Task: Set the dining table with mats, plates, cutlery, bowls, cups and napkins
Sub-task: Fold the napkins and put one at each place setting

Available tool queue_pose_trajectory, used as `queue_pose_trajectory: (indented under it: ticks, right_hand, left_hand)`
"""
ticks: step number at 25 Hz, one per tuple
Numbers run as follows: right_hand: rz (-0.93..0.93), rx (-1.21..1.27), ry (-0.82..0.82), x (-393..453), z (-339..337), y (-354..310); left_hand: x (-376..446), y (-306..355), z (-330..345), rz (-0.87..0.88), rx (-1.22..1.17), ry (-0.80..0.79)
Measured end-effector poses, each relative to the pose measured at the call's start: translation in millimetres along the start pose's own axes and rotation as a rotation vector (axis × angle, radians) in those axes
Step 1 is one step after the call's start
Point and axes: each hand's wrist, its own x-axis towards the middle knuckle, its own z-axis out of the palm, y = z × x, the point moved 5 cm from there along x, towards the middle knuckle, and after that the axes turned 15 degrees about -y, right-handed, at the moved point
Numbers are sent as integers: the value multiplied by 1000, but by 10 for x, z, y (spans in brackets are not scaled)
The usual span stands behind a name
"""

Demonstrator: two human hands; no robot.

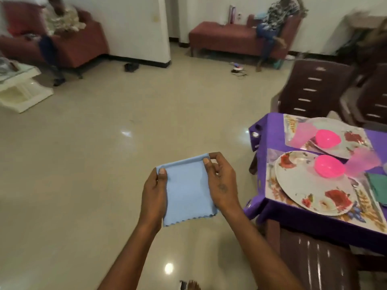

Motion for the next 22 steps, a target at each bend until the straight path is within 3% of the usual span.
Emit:
queue_pose_trajectory:
  ticks: [8, 14, 17, 22]
  right_hand:
    - [136, 136, 428, 1352, -1169, 626]
    - [227, 199, 873, 2297, -2078, 1087]
    - [286, 214, 980, 2503, -2412, 1198]
    - [380, 478, 1297, 2649, -2879, 1959]
  left_hand:
    - [2246, 228, 1128, -47, 38, -354]
    - [3869, 108, 2133, -147, 150, -906]
    - [4409, 128, 2641, -89, 203, -1052]
    - [5198, -47, 3750, -47, 321, -1324]
